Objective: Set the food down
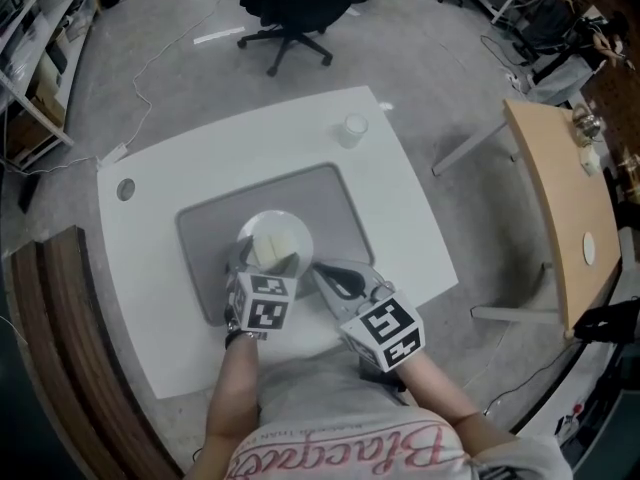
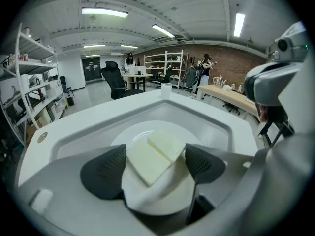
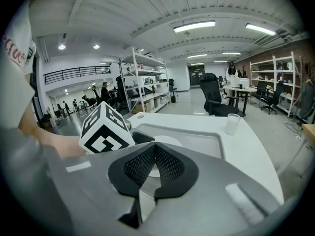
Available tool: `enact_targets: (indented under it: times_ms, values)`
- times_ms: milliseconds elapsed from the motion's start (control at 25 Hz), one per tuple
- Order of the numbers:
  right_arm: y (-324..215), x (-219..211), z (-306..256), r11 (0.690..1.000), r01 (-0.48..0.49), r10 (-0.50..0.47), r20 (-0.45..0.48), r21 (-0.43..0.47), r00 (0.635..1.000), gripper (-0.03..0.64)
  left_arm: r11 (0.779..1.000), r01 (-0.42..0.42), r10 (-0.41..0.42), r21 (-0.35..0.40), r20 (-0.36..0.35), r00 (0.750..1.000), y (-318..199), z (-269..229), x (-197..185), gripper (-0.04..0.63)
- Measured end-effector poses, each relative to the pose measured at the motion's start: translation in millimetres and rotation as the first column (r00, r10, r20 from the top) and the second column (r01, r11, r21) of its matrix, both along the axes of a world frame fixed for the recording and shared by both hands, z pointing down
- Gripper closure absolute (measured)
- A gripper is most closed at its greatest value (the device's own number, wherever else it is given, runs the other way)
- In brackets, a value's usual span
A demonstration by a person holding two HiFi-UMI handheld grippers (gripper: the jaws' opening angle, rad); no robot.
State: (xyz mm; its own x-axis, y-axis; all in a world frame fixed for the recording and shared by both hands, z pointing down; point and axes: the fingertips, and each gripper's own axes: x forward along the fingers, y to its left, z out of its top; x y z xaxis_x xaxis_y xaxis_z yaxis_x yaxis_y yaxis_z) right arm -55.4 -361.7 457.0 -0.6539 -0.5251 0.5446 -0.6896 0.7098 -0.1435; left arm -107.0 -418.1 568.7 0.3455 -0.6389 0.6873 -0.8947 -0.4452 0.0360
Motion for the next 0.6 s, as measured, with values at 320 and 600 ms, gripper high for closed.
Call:
enact_targets:
  times_ms: [320,600]
  values:
    - [5,-6,4,1.000,0.002,-0.002,0.017,-0.011,1.000,0.615,1.000,0.010,-0.010,-0.005,-0.011,1.000,-1,7,1,0.216]
    - [0,-11,0,0.999,-0.042,0.043,0.046,-0.026,0.998,0.615,0.999,0.045,-0.045,0.008,-0.022,0.999,-4,11,-4,0.205]
